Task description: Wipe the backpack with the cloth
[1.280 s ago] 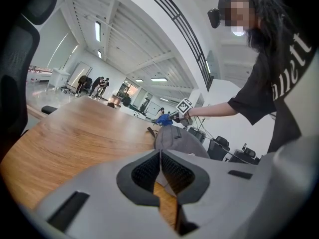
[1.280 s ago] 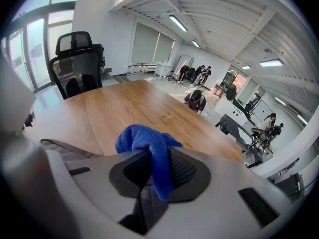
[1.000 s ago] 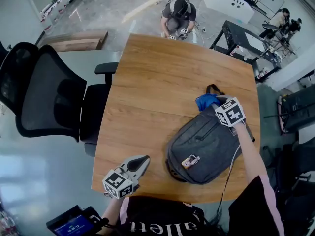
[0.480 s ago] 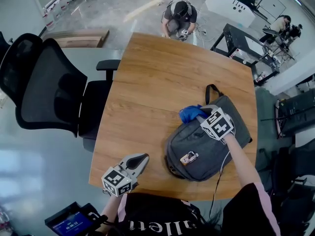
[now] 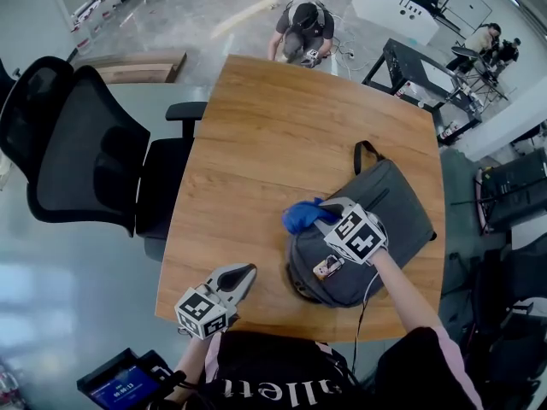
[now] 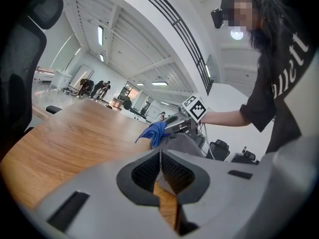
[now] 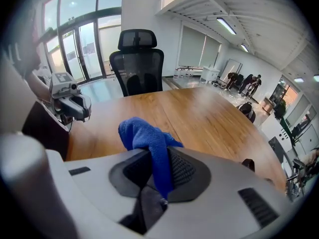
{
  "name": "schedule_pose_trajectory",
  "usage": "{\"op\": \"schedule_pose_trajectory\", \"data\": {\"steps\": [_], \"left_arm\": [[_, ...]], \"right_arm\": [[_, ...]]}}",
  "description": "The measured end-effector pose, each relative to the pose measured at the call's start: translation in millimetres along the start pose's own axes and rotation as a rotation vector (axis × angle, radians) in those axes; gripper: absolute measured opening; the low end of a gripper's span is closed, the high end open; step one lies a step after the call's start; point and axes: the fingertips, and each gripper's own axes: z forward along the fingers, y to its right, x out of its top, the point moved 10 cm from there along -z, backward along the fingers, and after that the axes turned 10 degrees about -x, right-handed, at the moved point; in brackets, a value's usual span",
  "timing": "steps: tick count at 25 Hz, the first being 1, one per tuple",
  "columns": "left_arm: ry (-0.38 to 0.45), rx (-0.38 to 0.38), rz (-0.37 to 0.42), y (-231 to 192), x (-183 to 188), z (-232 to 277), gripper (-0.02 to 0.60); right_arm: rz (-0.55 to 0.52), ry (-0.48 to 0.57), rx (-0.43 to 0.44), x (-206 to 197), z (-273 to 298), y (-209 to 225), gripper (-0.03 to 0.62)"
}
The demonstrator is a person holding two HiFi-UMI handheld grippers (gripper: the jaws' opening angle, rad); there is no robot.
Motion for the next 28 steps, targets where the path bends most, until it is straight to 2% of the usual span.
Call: {"op": "schedule_pose_trajectory", "data": {"steps": [3,7,9,13,18,20,28], "left_arm": [[0.001,-0.006,0.002,-0.4,-1.5,0.2,-0.002],[0.000,-0.018,0.008,1.7,-2.7,-0.9,-0.002],[0.001,-0.022,0.010,3.3,-2.3,-3.1,-0.003],[0.002,-0.029,0.011,2.9,-6.9,-3.2,-0.002],[-0.003,-0.046,0.010,7.1,-7.7,-3.7,-0.002],[-0.003,-0.055,0.010,8.0,-9.3,-1.8,-0.003],[-0.019,-0.085,0.024,14.9,-8.7,1.1,-0.003]], "right_arm": [[0.044,0.016,0.028,-1.2,0.2,-15.2,0.078],[0.113,0.050,0.023,-2.6,-8.7,-34.8,0.078],[0.214,0.080,0.012,0.1,-20.0,-43.0,0.078],[0.487,0.138,0.005,-6.3,-33.2,-55.3,0.078],[0.708,0.151,-0.006,-23.0,-37.3,-72.8,0.078],[0.743,0.135,-0.025,-33.7,-34.5,-77.6,0.078],[0.767,0.088,-0.076,-61.9,-47.3,-93.5,0.078]]}}
